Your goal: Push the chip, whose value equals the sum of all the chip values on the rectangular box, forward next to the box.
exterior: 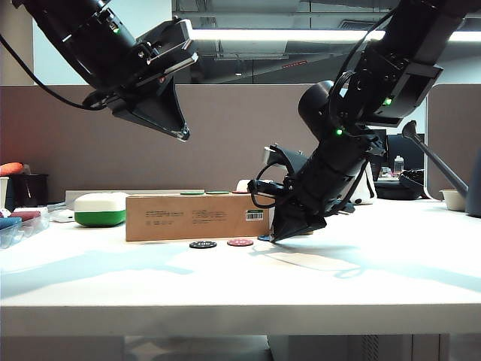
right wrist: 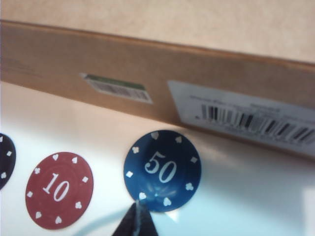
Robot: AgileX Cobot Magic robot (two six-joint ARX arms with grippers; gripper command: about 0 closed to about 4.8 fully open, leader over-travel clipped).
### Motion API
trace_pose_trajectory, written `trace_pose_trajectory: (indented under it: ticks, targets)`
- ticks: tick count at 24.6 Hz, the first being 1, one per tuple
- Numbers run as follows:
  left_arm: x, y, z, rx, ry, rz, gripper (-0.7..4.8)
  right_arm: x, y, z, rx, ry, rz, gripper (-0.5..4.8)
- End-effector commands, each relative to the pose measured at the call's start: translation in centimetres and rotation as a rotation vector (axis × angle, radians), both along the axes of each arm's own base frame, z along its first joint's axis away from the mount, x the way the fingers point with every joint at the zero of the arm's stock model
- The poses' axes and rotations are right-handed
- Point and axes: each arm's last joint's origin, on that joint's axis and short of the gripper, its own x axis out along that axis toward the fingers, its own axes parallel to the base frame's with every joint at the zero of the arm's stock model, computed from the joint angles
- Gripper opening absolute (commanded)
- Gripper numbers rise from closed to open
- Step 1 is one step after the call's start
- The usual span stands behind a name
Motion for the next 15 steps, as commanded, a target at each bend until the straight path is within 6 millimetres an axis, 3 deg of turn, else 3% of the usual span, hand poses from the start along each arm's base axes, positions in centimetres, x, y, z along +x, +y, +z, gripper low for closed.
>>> trace_pose_trajectory:
  ticks: [1, 9, 15]
  targets:
    - [0.0, -0.1, 0.3, -0.012, -0.015, -0.001, -0.05, -0.4, -0.4, -1.2, -0.070, 0.052, -0.026, -0.06]
    - [0.0, -0.1, 0.3, -0.011, -0.015, -0.001, -0.05, -0.2, -0.2, -0.3, -0.029, 0.047, -0.008, -0.06]
    - [0.0, 0.0, 0.3, -0.012, -0.015, -0.001, -0.05, -1.4, -0.8, 4.7, -0.014, 0.007, -0.010, -0.06]
